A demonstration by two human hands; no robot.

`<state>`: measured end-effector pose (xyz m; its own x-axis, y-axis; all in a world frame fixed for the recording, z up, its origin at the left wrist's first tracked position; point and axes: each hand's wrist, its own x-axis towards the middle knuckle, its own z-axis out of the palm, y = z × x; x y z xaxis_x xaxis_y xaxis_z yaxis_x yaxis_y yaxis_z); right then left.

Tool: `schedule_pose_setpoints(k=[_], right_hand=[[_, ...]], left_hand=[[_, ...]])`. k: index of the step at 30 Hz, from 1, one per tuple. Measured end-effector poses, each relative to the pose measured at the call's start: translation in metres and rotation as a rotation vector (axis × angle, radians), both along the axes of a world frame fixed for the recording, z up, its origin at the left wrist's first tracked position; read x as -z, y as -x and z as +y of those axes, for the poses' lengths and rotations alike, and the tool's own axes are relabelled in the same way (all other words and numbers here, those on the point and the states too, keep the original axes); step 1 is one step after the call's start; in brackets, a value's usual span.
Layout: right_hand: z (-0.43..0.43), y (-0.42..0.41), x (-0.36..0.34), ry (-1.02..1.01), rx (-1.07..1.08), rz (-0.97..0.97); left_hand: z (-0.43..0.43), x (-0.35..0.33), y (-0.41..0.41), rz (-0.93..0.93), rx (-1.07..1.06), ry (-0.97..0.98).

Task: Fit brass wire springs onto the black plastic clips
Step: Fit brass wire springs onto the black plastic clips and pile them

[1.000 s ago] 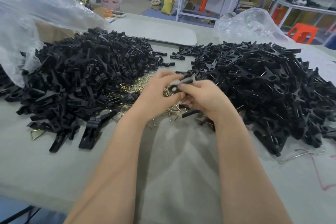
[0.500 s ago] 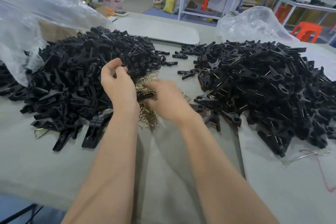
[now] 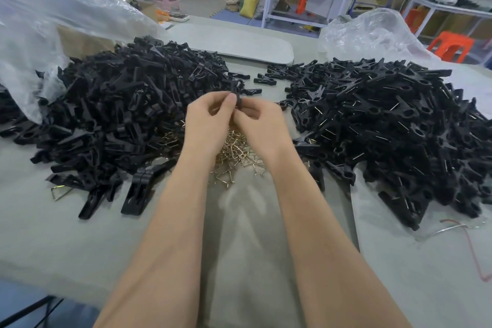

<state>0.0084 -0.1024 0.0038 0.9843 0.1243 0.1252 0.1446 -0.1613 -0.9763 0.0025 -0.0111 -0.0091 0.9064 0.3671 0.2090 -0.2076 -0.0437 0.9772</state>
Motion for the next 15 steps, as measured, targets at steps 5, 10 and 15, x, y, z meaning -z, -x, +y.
schedule_pose_setpoints(k=[5, 10, 15], right_hand=[[0.02, 0.002, 0.018, 0.434, 0.03, -0.264], [0.051, 0.006, 0.03, 0.995, -0.206, -0.328], [0.044, 0.007, 0.023, 0.595, 0.065, -0.371]], left_hand=[[0.013, -0.006, 0.001, -0.182, -0.451, 0.195], [0.015, -0.008, 0.002, -0.253, -0.5, 0.323], [0.016, -0.005, 0.0, -0.215, -0.478, 0.271]])
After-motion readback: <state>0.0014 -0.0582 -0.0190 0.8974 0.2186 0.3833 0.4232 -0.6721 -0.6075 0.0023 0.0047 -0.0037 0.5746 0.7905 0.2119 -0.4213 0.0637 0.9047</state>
